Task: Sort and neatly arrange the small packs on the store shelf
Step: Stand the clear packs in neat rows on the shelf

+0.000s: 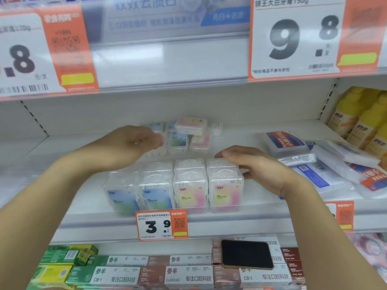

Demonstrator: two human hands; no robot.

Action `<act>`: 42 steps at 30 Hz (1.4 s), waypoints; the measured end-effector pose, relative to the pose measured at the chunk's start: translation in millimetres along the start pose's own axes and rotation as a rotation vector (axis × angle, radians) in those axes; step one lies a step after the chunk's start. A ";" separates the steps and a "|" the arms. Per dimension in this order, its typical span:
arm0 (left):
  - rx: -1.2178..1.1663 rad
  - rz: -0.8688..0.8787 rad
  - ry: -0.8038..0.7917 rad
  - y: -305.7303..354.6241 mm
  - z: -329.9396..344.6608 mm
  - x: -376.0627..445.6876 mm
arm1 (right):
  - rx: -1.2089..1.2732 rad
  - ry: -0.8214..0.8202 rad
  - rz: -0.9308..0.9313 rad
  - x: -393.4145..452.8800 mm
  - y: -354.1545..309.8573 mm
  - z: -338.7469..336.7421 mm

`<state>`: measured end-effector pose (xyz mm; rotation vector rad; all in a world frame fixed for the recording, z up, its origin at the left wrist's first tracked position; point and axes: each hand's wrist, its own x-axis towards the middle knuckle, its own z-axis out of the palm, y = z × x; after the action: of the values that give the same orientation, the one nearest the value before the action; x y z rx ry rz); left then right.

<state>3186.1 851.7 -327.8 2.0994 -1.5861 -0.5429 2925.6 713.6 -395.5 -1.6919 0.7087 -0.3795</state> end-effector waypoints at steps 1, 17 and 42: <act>-0.001 -0.037 0.023 -10.1 -2.8 -6.8 | -0.005 0.000 -0.006 0.0 -1.0 0.1; -0.070 -0.082 -0.052 -35.1 16.1 -19.9 | -0.079 0.012 0.016 1.1 1.2 10.8; -0.297 0.019 0.202 -46.6 -1.0 -8.6 | -0.598 0.338 -0.012 89.5 -75.3 13.0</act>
<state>3221.0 871.2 -353.3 1.8515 -1.3226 -0.5072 3020.4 675.0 -337.3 -2.2198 1.1418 -0.5012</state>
